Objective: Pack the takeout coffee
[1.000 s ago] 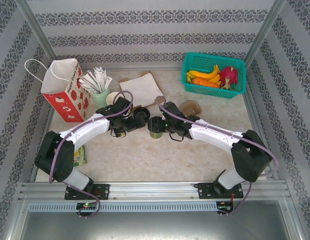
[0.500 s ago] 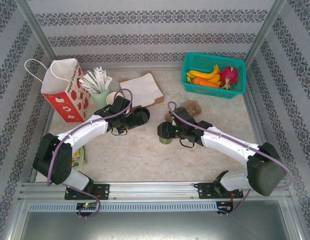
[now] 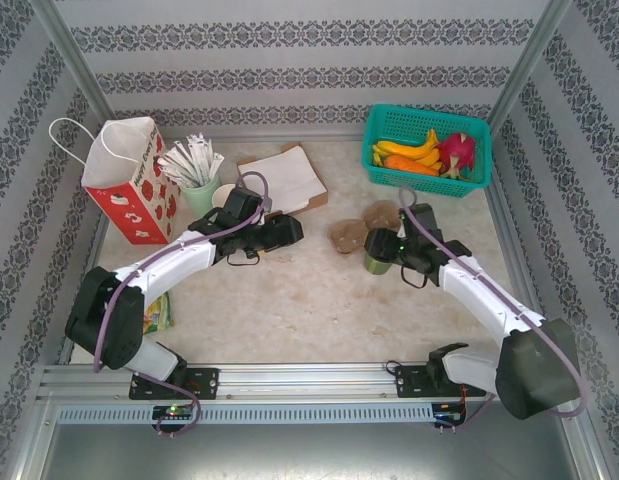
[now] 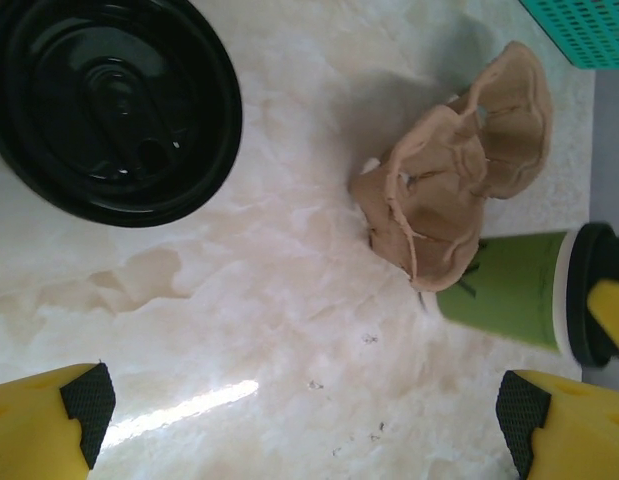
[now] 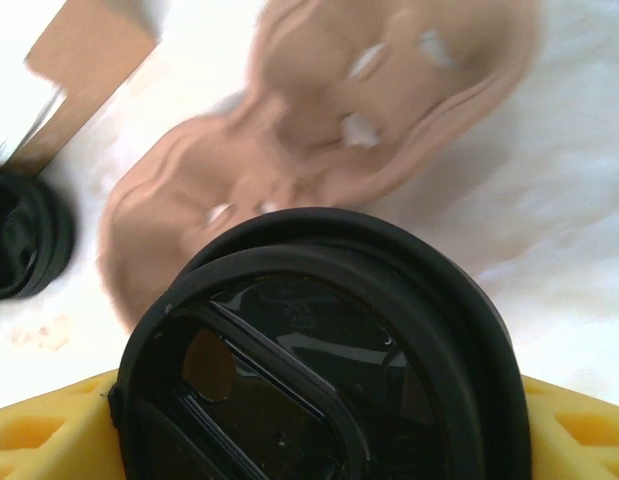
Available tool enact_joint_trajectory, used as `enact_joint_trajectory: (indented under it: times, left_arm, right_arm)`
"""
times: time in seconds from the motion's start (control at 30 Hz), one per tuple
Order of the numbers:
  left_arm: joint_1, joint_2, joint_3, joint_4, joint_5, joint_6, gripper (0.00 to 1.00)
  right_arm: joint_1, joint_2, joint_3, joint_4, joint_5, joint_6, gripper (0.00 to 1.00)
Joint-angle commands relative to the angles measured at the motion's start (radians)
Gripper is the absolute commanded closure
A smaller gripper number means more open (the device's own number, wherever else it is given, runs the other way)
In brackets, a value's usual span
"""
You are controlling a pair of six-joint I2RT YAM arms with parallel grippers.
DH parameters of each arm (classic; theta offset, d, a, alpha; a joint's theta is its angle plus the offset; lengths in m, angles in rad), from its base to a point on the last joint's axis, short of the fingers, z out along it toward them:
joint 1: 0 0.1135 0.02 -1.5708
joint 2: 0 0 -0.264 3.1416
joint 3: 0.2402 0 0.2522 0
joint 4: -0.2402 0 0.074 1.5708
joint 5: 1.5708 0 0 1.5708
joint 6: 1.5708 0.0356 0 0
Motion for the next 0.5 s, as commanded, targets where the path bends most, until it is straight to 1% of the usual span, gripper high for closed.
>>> enact_joint_trajectory:
  times: [0.0,0.17,0.23,0.3,0.47]
  left_arm:
    - [-0.011,0.043,0.046,0.029,0.061,0.066,0.0]
    - [-0.081,0.135,0.164,-0.087,0.046,0.181,0.0]
    - [-0.114,0.188,0.225,-0.142,0.031,0.216,0.0]
    - [-0.143,0.248,0.288,-0.193,0.004,0.239,0.0]
    - [-0.186,0.4,0.464,-0.348,-0.113,0.257,0.0]
  right_arm:
    - [-0.096,0.065,0.023,-0.118,0.067,-0.061,0.3]
    - [-0.219,0.164,0.116,-0.07,0.103,-0.117,0.3]
    - [-0.239,0.219,0.166,-0.056,0.131,-0.146,0.3]
    - [-0.255,0.282,0.219,-0.031,0.133,-0.168,0.3]
    - [-0.28,0.418,0.354,-0.006,0.126,-0.215,0.3]
